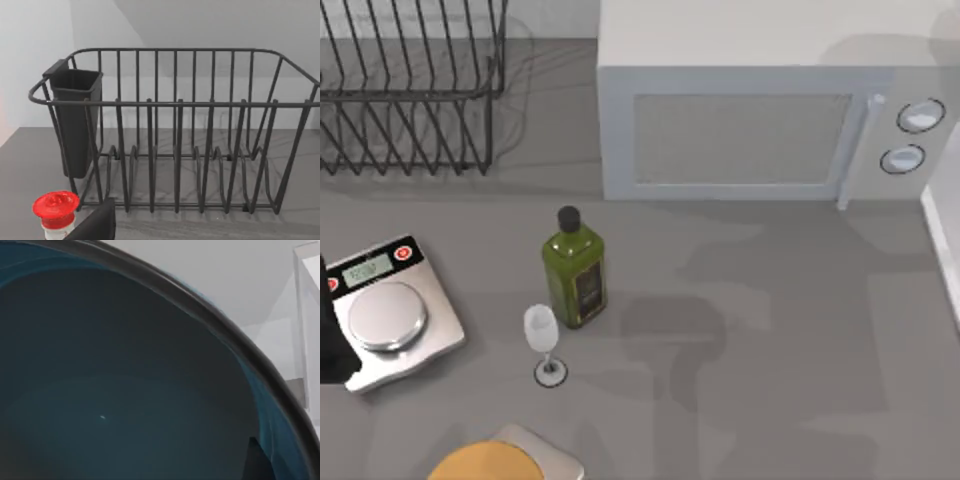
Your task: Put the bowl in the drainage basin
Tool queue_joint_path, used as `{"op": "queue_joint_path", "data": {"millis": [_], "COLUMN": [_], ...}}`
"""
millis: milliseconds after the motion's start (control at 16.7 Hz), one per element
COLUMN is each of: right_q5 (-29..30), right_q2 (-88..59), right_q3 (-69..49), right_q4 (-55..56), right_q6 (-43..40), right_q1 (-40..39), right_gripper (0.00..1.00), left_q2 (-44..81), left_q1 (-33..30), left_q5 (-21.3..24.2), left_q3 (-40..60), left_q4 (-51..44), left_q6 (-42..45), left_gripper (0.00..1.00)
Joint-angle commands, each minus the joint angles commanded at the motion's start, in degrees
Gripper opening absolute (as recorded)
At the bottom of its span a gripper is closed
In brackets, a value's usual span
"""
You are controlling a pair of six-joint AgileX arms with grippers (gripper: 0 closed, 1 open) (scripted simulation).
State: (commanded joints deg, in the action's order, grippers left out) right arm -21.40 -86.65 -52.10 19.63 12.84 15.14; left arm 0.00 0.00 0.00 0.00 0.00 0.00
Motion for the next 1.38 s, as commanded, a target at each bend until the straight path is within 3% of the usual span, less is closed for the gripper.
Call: {"op": "queue_joint_path", "data": {"millis": [240, 420, 1080, 1380], "right_q5": [-4.1, -6.4, -7.3, -7.4], "right_q2": [0.6, 1.0, -1.2, -15.4], "right_q3": [10.7, 15.9, 18.0, 19.8], "right_q4": [19.9, 28.8, 34.3, 49.7], "right_q6": [-6.8, -10.3, -11.7, -11.8], "right_q1": [8.8, 13.1, 14.9, 15.3], "right_gripper": [0.0, 0.0, 0.0, 0.0], "left_q2": [0.0, 0.0, 0.0, 0.0], "left_q1": [0.0, 0.0, 0.0, 0.0], "left_q5": [0.0, 0.0, 0.0, 0.0], "left_q3": [0.0, 0.0, 0.0, 0.0], "left_q4": [0.0, 0.0, 0.0, 0.0], "left_q6": [0.0, 0.0, 0.0, 0.0], "left_gripper": [1.0, 1.0, 1.0, 1.0]}}
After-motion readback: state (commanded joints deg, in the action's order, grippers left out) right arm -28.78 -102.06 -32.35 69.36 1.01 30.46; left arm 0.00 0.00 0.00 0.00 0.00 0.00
